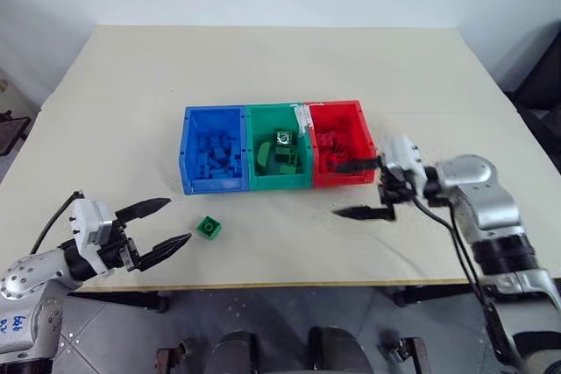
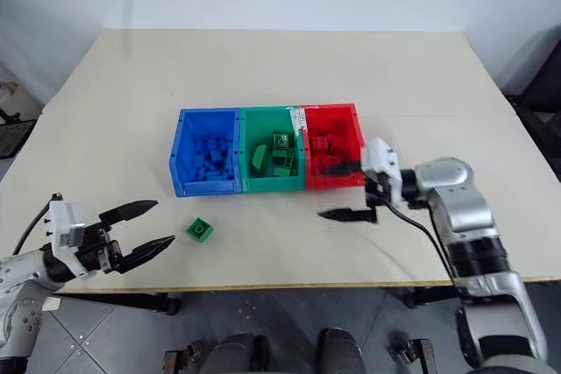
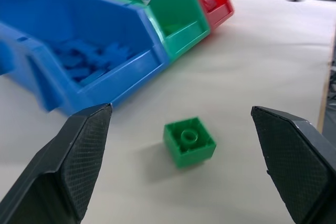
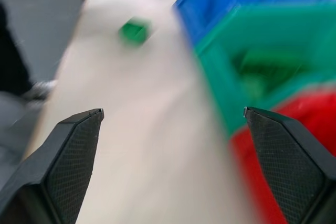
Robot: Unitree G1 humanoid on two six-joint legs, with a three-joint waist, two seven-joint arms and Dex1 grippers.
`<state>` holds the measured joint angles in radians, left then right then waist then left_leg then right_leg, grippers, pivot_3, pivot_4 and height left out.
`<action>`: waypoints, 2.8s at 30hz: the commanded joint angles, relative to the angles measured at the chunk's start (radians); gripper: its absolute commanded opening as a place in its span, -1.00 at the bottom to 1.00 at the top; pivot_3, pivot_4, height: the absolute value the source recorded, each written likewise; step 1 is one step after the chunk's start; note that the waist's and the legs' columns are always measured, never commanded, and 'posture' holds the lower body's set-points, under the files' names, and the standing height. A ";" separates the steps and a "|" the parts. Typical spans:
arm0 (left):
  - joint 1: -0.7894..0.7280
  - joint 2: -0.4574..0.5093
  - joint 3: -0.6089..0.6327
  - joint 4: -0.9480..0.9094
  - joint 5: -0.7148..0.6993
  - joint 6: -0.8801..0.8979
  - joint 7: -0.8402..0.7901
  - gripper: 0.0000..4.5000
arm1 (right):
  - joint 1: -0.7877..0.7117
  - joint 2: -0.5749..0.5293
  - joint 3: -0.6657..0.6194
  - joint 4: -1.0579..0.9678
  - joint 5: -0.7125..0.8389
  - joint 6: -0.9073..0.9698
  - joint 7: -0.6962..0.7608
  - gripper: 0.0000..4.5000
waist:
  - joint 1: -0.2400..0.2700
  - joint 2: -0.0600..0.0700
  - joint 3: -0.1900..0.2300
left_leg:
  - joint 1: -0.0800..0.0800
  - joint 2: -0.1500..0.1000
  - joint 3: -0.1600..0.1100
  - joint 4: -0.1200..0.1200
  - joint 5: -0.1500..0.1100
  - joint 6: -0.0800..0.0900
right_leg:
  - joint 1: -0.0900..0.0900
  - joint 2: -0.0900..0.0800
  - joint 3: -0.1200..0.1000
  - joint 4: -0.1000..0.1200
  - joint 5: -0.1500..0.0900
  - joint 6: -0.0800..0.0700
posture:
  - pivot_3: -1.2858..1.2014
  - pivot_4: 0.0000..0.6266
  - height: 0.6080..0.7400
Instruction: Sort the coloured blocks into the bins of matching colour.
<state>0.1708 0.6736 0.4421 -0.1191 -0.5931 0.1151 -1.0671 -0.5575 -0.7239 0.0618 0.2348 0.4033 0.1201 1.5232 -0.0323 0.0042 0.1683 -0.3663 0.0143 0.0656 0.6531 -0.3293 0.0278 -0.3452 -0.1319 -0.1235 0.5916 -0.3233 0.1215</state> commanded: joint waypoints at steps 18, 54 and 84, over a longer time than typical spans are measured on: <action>0.174 -0.030 0.059 -0.219 0.007 0.032 0.093 1.00 | -0.122 -0.075 0.045 0.180 0.045 -0.156 0.091 0.98 | 0.006 0.002 0.001 | -0.001 0.000 -0.002 0.001 -0.001 -0.001 | 0.001 -0.003 0.000 -0.003 0.000 0.000 | 0.03 -0.52 1.00; -0.281 -0.155 -0.364 -0.194 0.181 0.207 0.330 -0.33 | 0.005 -0.077 -0.047 0.000 0.031 -0.073 -0.003 1.00 | 0.038 0.002 0.001 | -0.002 0.000 -0.004 0.007 -0.001 0.000 | 0.004 -0.001 -0.005 -0.001 0.000 0.000 | 0.03 -0.52 1.00; -0.704 -0.245 -0.444 0.032 0.302 0.168 0.330 0.98 | 0.074 -0.057 -0.106 -0.085 0.036 -0.020 -0.093 1.00 | 0.050 0.000 0.002 | -0.003 -0.001 -0.001 0.010 0.000 0.002 | 0.004 0.008 -0.010 0.000 0.001 0.002 | 0.03 -0.52 1.00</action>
<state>-0.5748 0.3833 -0.0475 0.0446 -0.2453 0.2139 -0.7075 -0.4682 -0.7697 -0.0089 0.1502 0.4214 0.1109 1.4212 0.0175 0.0039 0.1698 -0.3690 0.0133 0.0644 0.6629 -0.3294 0.0296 -0.3415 -0.1240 -0.1334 0.5913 -0.3221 0.1239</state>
